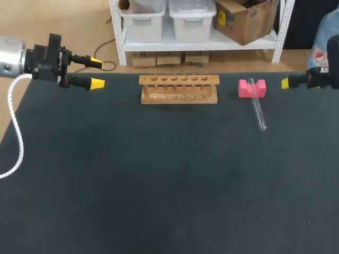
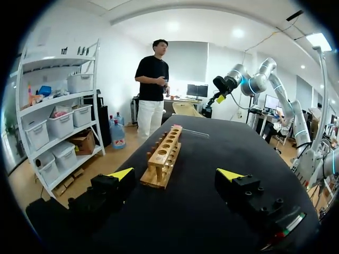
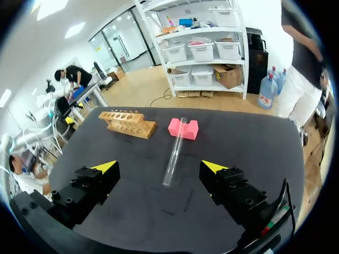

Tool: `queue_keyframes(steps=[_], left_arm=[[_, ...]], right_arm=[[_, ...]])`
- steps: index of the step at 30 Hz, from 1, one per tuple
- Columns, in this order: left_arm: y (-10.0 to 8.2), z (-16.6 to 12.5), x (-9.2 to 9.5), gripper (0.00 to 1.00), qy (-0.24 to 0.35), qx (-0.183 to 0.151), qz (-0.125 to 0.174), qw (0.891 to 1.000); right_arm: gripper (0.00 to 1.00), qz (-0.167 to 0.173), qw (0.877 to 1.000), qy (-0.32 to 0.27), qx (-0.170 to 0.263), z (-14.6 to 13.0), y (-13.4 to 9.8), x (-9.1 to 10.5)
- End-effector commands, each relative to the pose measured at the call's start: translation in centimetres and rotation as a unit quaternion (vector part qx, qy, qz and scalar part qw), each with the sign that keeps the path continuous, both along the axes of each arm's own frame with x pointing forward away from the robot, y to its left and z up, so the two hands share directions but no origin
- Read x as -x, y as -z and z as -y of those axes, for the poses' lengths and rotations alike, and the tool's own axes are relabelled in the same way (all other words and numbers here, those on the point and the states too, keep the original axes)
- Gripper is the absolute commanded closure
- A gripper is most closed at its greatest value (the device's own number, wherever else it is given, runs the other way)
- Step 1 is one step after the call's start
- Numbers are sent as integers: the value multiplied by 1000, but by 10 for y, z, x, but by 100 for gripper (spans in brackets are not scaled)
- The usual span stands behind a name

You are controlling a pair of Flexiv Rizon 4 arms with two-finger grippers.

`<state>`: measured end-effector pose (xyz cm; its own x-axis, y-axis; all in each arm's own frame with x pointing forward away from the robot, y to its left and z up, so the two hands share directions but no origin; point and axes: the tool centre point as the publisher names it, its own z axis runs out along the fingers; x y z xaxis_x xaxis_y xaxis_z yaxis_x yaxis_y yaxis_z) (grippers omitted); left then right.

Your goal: Grasp the test tube, adjust it, and insert it.

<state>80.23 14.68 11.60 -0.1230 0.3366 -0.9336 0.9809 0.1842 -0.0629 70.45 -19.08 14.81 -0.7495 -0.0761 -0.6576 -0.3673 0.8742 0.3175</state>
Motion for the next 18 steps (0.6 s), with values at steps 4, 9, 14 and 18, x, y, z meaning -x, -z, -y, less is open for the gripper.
queue_keyframes(steps=[4, 9, 14, 18], left_arm=[[0, -1, 1, 0, -1, 1, 1, 1000], [0, -1, 1, 0, -1, 1, 1, 1000], [0, -1, 1, 0, -1, 1, 1, 1000], [0, -1, 1, 0, -1, 1, 1, 1000]], right_arm=[[0, 18, 994, 67, 84, -14, -6, 4], [0, 32, 985, 100, 139, -23, -3, -1], [0, 49, 969, 159, 182, -28, 3, -9], [0, 48, 956, 204, 206, -30, 10, -16]])
